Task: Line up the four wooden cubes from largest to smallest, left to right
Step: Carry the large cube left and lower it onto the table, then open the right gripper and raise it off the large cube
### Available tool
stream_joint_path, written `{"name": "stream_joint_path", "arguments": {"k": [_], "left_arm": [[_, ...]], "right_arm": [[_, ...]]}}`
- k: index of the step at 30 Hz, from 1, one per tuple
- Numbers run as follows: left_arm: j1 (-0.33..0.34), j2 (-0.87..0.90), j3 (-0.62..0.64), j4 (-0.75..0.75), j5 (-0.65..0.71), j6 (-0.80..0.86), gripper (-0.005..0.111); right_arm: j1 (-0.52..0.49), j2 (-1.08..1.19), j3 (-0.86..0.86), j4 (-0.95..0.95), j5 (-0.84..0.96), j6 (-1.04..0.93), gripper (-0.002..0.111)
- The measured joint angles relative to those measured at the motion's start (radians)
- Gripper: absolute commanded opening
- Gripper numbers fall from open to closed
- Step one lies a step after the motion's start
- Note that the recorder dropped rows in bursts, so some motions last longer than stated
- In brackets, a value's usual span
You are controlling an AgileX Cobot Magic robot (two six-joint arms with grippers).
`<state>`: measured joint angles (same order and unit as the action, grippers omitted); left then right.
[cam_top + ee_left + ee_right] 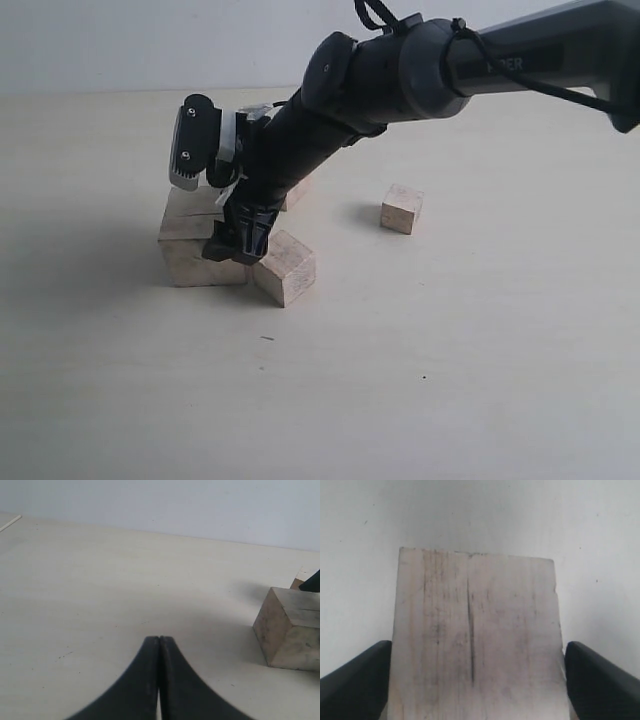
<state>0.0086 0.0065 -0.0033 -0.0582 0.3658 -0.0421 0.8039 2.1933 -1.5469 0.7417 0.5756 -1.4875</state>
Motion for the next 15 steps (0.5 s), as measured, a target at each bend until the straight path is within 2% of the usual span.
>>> {"name": "stream_joint_path", "arguments": {"k": [9, 15], "left_arm": [[0.000, 0.000, 0.000, 0.000, 0.000, 0.000, 0.000], [0.000, 0.000, 0.000, 0.000, 0.000, 0.000, 0.000]], "right_arm": [[0.000, -0.088, 0.000, -0.004, -0.012, 0.009, 0.085], [0.000, -0.160, 0.000, -0.006, -0.016, 0.134, 0.083]]}}
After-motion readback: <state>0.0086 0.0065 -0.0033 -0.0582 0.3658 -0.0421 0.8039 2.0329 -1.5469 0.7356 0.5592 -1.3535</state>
